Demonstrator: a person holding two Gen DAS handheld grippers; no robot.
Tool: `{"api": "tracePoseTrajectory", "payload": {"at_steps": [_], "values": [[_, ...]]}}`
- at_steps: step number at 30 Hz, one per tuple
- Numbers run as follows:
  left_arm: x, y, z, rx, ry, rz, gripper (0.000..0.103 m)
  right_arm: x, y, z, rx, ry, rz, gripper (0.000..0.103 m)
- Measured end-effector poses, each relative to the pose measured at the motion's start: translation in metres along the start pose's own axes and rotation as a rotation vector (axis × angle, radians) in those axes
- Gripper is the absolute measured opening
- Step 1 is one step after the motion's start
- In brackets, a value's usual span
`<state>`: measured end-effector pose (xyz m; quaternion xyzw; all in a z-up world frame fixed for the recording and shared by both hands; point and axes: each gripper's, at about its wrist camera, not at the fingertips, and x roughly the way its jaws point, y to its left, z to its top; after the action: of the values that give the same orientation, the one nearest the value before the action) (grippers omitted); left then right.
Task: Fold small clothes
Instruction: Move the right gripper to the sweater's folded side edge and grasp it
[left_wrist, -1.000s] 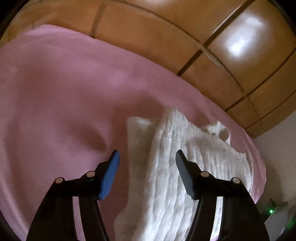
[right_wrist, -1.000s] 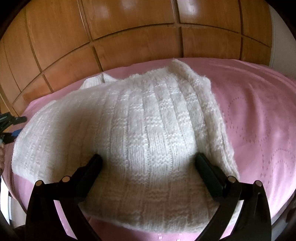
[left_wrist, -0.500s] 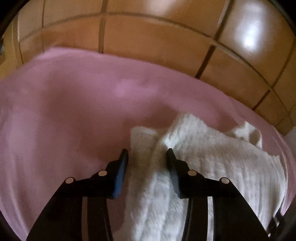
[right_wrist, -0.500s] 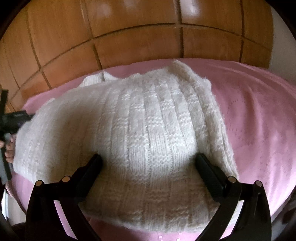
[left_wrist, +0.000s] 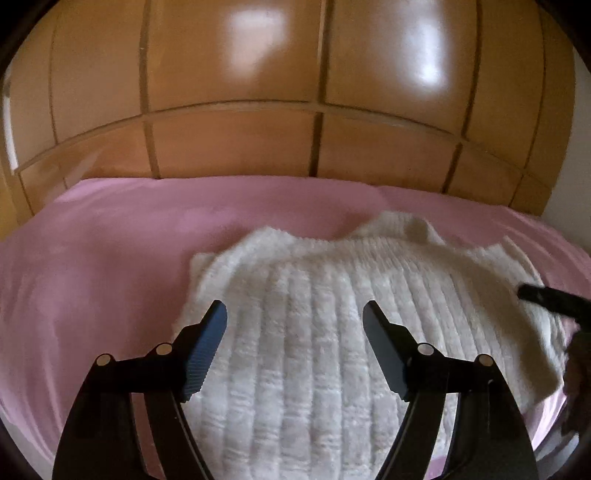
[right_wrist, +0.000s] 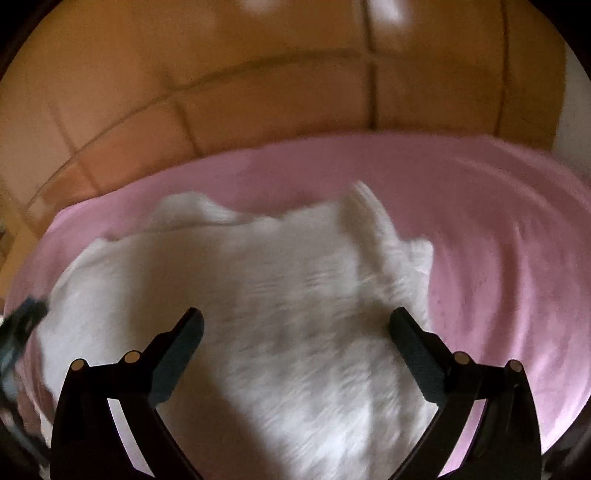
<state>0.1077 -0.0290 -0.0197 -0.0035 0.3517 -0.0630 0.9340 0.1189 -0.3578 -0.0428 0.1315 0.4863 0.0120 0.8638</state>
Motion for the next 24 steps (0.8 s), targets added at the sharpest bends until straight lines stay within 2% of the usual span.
{"api": "tracePoseTrajectory", "payload": {"at_steps": [2, 8, 14, 17, 20, 24], "values": [[0.002, -0.006, -0.005, 0.01, 0.021, -0.017, 0.075, 0.01, -0.012, 0.001, 0.023, 0.004, 0.032, 0.101], [0.013, -0.012, -0.013, 0.029, 0.071, -0.015, 0.075, 0.009, -0.01, -0.005, -0.012, -0.035, 0.026, 0.101], [0.009, -0.01, -0.015, 0.035, 0.069, -0.007, 0.075, -0.017, -0.016, -0.012, -0.007, -0.059, 0.023, 0.101], [0.007, -0.006, -0.017, 0.003, 0.077, -0.03, 0.075, -0.033, -0.035, -0.022, 0.052, -0.074, 0.014, 0.101], [0.0, -0.002, -0.024, -0.031, 0.075, -0.074, 0.075, -0.038, -0.058, -0.035, 0.15, -0.052, 0.028, 0.101], [-0.003, -0.004, -0.034, -0.038, 0.089, -0.101, 0.075, -0.05, -0.083, -0.069, 0.288, -0.039, 0.122, 0.101]]}}
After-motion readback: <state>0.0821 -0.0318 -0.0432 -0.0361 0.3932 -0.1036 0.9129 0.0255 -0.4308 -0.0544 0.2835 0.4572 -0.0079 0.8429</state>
